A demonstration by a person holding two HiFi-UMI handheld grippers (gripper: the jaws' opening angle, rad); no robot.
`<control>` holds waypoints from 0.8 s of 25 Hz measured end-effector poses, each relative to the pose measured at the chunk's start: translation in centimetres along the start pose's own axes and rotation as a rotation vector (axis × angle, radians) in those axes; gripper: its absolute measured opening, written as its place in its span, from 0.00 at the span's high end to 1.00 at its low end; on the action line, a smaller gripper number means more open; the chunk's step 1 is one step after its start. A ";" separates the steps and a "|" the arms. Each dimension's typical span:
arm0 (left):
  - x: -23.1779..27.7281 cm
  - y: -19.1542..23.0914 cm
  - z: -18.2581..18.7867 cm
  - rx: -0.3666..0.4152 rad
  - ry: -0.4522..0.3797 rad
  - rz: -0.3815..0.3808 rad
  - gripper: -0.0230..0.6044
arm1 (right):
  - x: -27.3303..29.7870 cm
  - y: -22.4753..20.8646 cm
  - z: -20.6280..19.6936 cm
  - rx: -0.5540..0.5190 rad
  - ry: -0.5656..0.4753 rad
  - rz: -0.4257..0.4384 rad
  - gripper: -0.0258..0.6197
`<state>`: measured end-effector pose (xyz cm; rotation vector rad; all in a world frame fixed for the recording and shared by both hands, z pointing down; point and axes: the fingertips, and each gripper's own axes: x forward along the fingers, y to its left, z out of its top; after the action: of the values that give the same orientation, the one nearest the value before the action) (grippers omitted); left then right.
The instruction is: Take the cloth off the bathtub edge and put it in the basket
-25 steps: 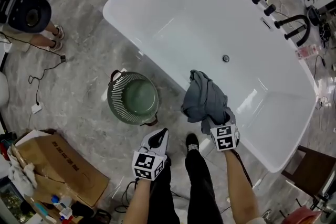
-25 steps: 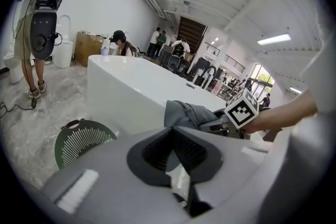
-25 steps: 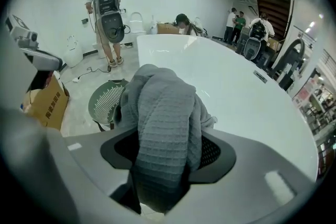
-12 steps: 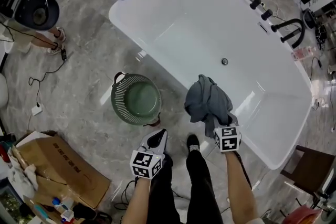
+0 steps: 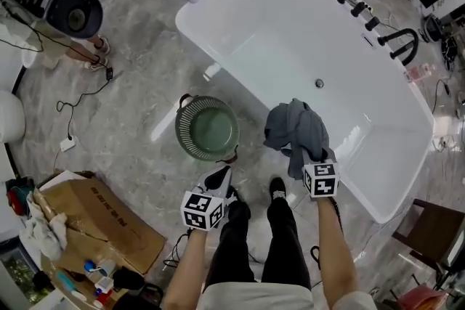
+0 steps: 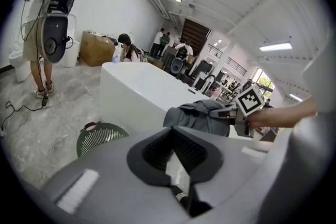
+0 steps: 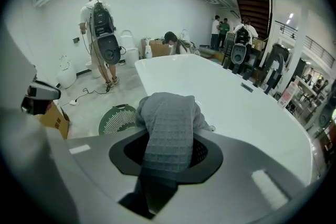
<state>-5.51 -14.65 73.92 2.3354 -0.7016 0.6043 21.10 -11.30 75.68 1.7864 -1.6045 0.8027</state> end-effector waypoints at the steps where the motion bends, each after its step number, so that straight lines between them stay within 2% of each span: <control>1: -0.9 0.1 0.4 0.003 -0.003 0.006 0.88 | -0.6 0.4 0.7 0.000 -0.011 0.002 0.78; 7: -5.9 0.4 1.9 0.008 -0.031 0.035 0.88 | -4.5 4.0 4.9 -0.024 -0.093 0.025 0.79; 12: -8.7 0.6 2.6 -0.002 -0.065 0.054 0.88 | -8.2 6.5 9.9 -0.070 -0.196 0.036 0.79; 20: -12.3 1.3 3.1 0.013 -0.075 0.080 0.88 | -13.6 11.1 18.0 -0.160 -0.361 0.080 0.79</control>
<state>-14.84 -13.59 65.34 2.3617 -0.8307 0.5601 9.64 -17.56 54.23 1.8348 -1.9200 0.3843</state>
